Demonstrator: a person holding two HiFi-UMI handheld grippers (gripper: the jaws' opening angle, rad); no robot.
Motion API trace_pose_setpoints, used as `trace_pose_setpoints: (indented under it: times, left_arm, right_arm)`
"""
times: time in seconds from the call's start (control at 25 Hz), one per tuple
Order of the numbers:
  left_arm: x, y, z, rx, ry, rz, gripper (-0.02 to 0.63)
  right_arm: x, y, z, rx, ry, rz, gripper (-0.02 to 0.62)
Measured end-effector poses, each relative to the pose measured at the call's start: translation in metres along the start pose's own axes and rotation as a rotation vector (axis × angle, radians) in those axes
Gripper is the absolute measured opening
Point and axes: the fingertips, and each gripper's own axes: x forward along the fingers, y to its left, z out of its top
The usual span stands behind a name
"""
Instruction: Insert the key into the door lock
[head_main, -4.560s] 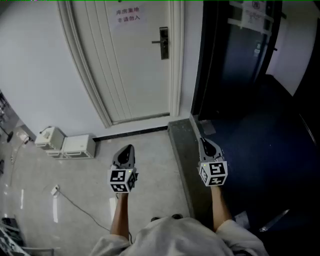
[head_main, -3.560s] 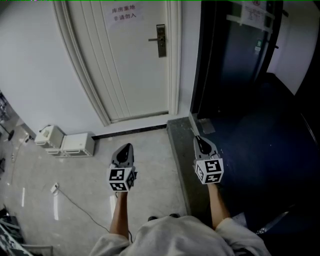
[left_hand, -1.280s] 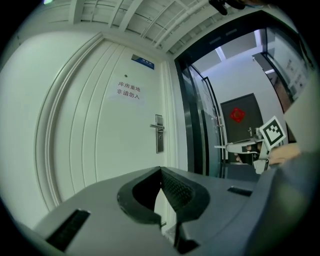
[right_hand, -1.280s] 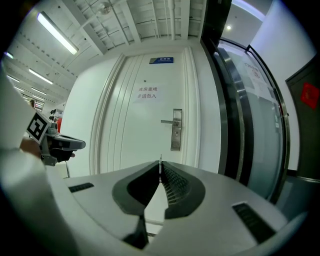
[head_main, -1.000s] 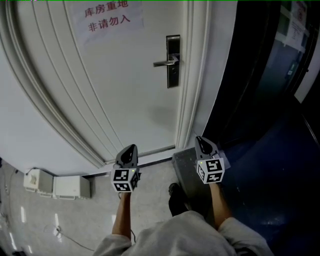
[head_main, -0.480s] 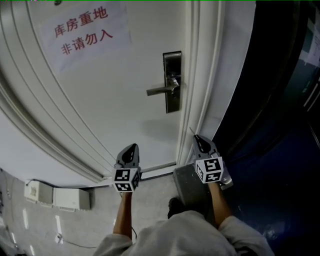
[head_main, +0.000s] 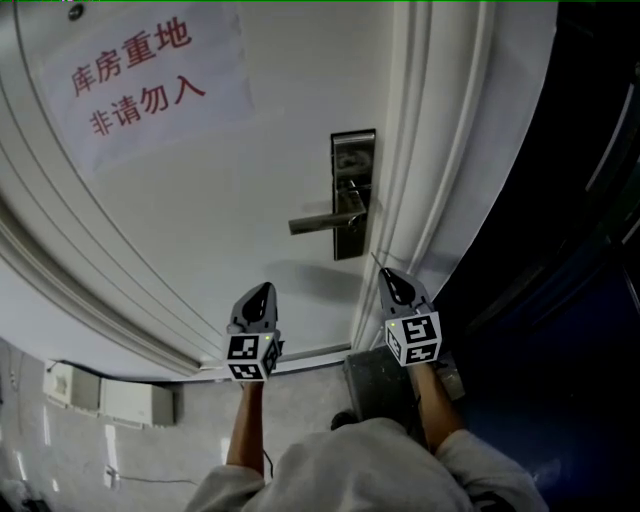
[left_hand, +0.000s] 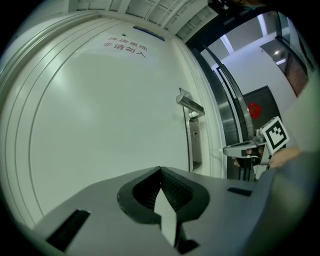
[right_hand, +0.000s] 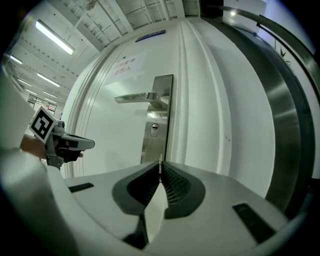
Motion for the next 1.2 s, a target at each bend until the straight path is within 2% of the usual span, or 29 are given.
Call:
trace_pose_setpoints:
  times: [0.28, 0.88, 1.2]
  left_arm:
    - [0.013, 0.006, -0.008, -0.002, 0.02, -0.004, 0.017]
    - [0.007, 0.03, -0.008, -0.014, 0.027, -0.056, 0.017]
    - [0.007, 0.029, -0.006, -0.005, 0.022, -0.069, 0.017]
  right_arm:
    - [0.018, -0.002, -0.01, 0.011, 0.02, 0.007, 0.029]
    - [0.019, 0.021, -0.007, 0.023, 0.044, -0.047, 0.029]
    - [0.023, 0.019, 0.019, -0.032, 0.004, -0.051, 0.029]
